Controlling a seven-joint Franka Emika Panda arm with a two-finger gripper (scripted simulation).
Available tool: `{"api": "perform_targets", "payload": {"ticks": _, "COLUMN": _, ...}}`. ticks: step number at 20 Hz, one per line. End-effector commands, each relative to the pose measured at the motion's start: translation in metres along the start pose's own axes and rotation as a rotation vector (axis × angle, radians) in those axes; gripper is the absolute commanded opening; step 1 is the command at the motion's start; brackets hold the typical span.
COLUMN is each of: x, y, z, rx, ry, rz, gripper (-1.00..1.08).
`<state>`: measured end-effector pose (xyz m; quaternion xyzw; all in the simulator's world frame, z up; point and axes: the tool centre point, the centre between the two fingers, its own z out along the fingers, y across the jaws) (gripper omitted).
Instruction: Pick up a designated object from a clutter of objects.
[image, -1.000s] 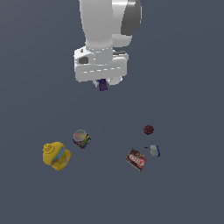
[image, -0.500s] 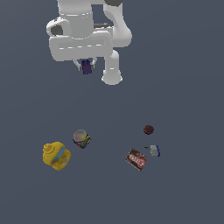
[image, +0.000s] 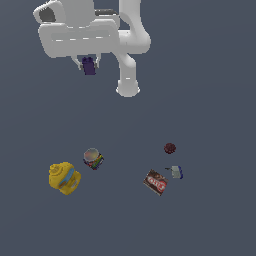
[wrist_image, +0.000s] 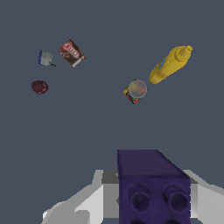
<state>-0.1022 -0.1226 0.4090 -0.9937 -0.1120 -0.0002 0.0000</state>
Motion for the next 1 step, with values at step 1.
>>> {"api": "perform_targets", "payload": {"ticks": 1, "x": -0.0002, "y": 0.0015, "z": -0.0021, "rx": 0.000, "ry": -0.001, "rz": -0.001, "gripper": -1.00}}
